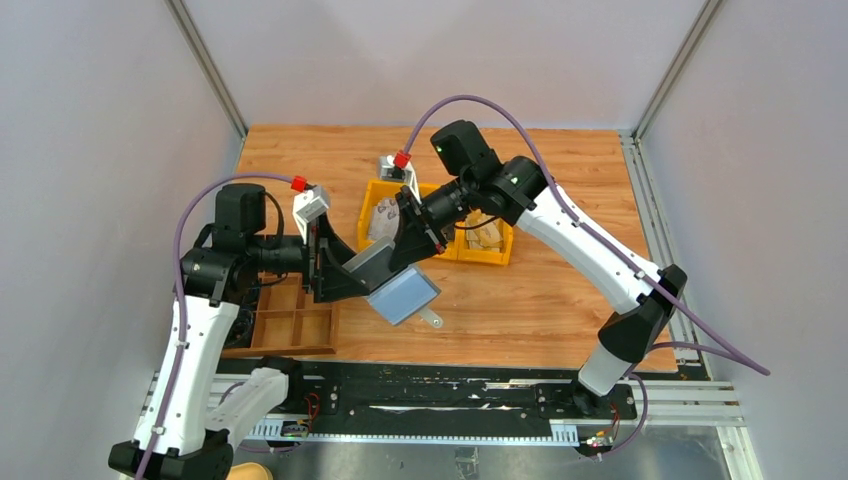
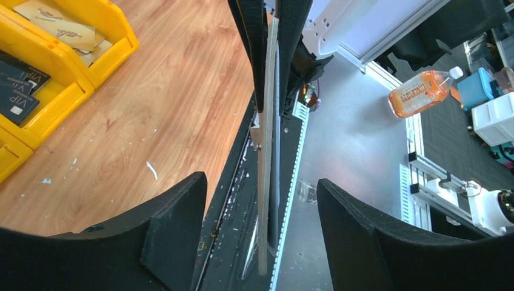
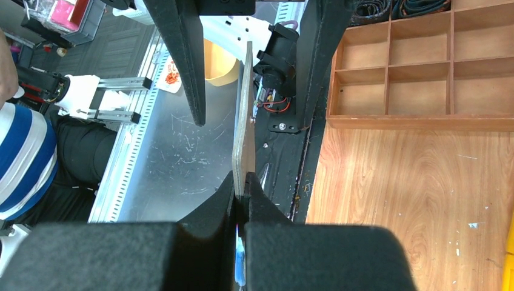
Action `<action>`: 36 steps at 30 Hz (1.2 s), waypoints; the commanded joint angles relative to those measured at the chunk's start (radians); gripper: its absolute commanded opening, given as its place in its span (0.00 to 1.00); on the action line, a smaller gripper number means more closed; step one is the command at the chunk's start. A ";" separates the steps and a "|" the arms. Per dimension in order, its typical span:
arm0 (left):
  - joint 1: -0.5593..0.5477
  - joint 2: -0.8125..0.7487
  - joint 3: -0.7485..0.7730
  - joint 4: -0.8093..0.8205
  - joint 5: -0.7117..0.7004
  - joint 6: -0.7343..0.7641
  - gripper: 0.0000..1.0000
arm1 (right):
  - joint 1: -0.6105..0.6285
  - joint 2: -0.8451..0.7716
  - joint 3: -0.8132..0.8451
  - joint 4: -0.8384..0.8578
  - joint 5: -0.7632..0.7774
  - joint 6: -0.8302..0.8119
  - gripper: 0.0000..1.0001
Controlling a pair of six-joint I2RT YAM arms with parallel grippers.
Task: Take the credit cards out of the card holder
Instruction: Remove the credit card from the card holder.
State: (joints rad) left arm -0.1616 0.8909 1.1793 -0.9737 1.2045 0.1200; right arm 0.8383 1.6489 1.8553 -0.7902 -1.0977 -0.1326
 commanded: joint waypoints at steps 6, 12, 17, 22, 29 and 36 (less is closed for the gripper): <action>-0.008 0.053 0.014 0.006 0.032 0.020 0.51 | 0.062 0.059 0.088 -0.074 0.008 -0.045 0.00; -0.011 0.075 0.015 0.006 0.036 0.012 0.08 | 0.068 0.077 0.116 -0.077 0.038 -0.037 0.02; -0.010 0.081 0.042 0.000 -0.063 0.017 0.00 | -0.018 -0.009 0.025 0.156 0.180 0.188 0.51; -0.010 0.105 0.062 0.064 -0.233 -0.082 0.00 | -0.127 -0.265 -0.391 0.711 0.348 0.579 0.56; -0.006 0.047 -0.011 0.390 -0.290 -0.385 0.00 | -0.120 -0.294 -0.685 1.299 0.215 1.085 0.50; -0.006 0.036 -0.047 0.549 -0.241 -0.538 0.00 | -0.110 -0.219 -0.768 1.552 0.196 1.259 0.47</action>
State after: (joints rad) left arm -0.1669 0.9348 1.1496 -0.5831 0.9340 -0.2775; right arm 0.7139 1.4082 1.1000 0.5194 -0.8669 0.9604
